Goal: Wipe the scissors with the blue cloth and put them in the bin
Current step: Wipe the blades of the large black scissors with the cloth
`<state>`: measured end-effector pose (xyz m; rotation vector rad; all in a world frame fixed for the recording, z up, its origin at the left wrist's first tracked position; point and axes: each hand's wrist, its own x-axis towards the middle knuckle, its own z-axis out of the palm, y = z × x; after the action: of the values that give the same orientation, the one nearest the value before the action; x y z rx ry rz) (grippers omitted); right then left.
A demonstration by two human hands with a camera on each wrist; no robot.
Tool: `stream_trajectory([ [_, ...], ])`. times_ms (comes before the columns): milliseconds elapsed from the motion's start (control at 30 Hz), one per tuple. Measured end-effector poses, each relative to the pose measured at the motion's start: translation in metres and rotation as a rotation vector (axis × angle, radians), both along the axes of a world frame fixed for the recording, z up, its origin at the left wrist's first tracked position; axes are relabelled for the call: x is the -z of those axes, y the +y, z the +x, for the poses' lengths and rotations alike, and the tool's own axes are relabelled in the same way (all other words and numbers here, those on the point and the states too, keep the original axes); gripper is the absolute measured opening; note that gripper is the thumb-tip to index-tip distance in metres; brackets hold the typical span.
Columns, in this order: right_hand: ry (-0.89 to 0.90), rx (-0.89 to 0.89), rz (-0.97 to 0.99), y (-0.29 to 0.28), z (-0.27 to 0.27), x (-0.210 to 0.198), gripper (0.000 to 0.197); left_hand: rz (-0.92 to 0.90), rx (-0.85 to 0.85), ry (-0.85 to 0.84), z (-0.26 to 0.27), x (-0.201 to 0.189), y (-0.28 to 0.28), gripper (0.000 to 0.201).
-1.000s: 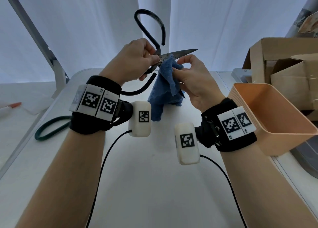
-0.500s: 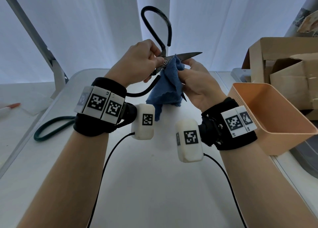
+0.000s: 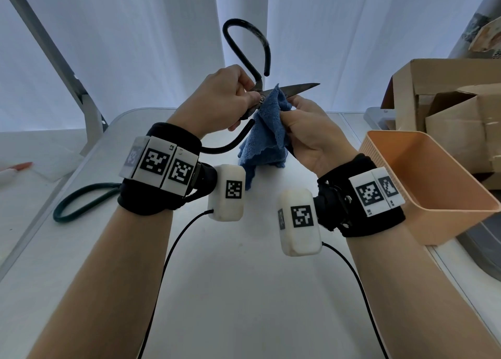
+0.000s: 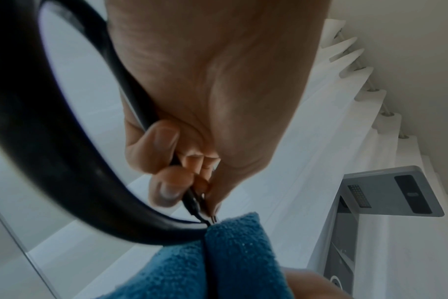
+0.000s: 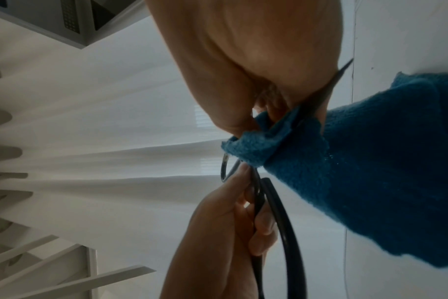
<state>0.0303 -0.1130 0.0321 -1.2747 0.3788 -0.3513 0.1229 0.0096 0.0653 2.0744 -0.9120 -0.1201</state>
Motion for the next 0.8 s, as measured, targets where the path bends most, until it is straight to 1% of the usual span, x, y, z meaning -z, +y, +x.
stream_trajectory([
  [200,-0.014,0.012,0.003,0.0039,0.0039,0.0032,0.029,-0.004,-0.009,0.005,0.0008,0.0017,-0.0010,0.020],
  [400,-0.015,0.071,-0.009,0.0044,0.0063,0.0061,0.035,-0.041,-0.014,0.036,-0.0007,0.0007,-0.0029,0.020],
  [533,-0.012,0.062,0.014,0.0051,0.0062,0.0047,0.034,-0.016,-0.012,0.030,-0.0028,0.0037,-0.0051,0.020],
  [700,0.016,0.058,0.013,0.0060,0.0066,0.0032,0.040,0.015,-0.004,0.036,-0.0052,0.0060,-0.0064,0.021],
  [800,0.000,0.065,0.012,0.0047,0.0051,0.0034,0.038,-0.005,0.001,0.034,-0.0066,0.0044,-0.0066,0.020],
])
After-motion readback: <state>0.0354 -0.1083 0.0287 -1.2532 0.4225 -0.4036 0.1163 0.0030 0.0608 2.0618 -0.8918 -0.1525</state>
